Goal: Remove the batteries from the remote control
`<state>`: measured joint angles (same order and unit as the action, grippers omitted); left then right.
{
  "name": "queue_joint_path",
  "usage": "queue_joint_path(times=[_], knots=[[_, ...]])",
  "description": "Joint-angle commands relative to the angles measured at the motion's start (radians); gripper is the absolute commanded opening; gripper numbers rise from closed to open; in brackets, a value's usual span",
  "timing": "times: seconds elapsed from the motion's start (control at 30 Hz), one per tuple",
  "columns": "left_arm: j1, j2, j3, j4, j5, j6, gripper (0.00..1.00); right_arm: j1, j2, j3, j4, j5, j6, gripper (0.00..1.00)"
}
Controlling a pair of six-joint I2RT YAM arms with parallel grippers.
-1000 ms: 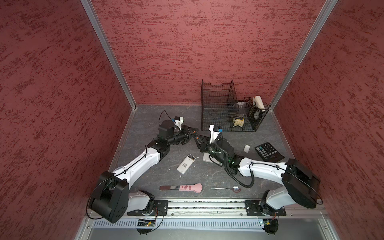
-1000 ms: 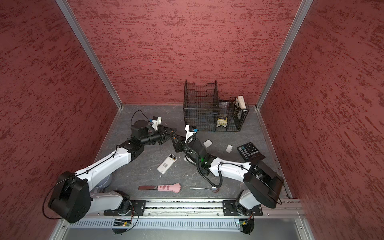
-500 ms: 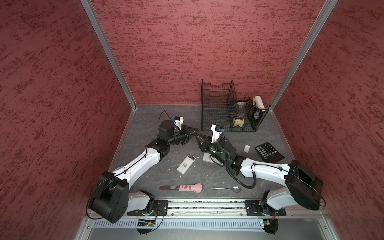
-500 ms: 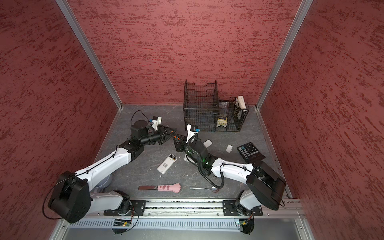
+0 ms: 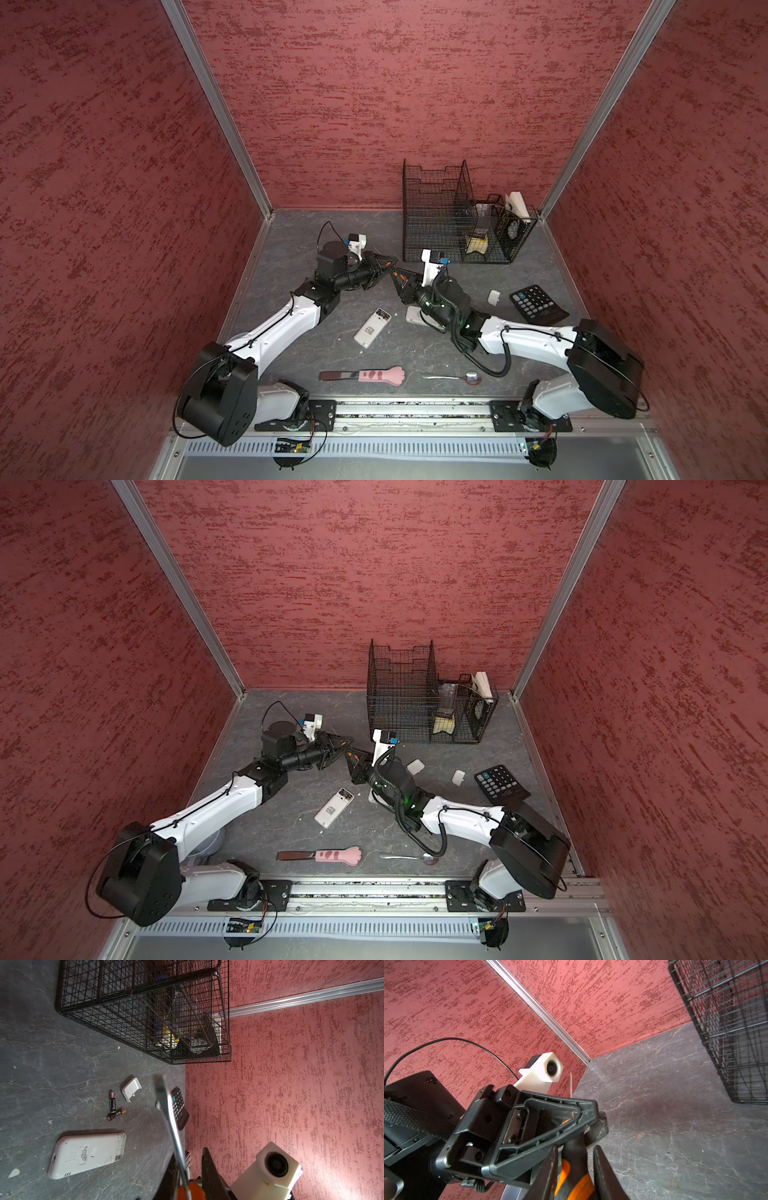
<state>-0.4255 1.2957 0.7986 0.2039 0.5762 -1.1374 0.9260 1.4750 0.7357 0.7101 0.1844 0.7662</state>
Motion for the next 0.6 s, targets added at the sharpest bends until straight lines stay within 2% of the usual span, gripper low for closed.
queue_joint_path(times=[0.0,0.1,0.3,0.4,0.57], knots=[[0.005,-0.014,-0.022,-0.020,0.022,0.016,0.02,0.000,-0.011,0.013,0.040,0.018,-0.005,0.00],[0.028,-0.022,-0.020,-0.021,0.023,0.021,0.18,-0.001,-0.041,-0.006,0.009,0.007,0.002,0.00],[0.085,-0.052,-0.021,-0.034,0.038,0.046,0.46,0.000,-0.110,-0.012,-0.162,-0.026,0.005,0.00],[0.117,-0.077,-0.031,-0.057,0.042,0.064,0.53,-0.001,-0.146,-0.017,-0.248,-0.038,0.001,0.00],[0.202,-0.155,-0.076,-0.115,0.060,0.092,0.56,0.000,-0.203,-0.018,-0.393,-0.062,-0.021,0.00]])
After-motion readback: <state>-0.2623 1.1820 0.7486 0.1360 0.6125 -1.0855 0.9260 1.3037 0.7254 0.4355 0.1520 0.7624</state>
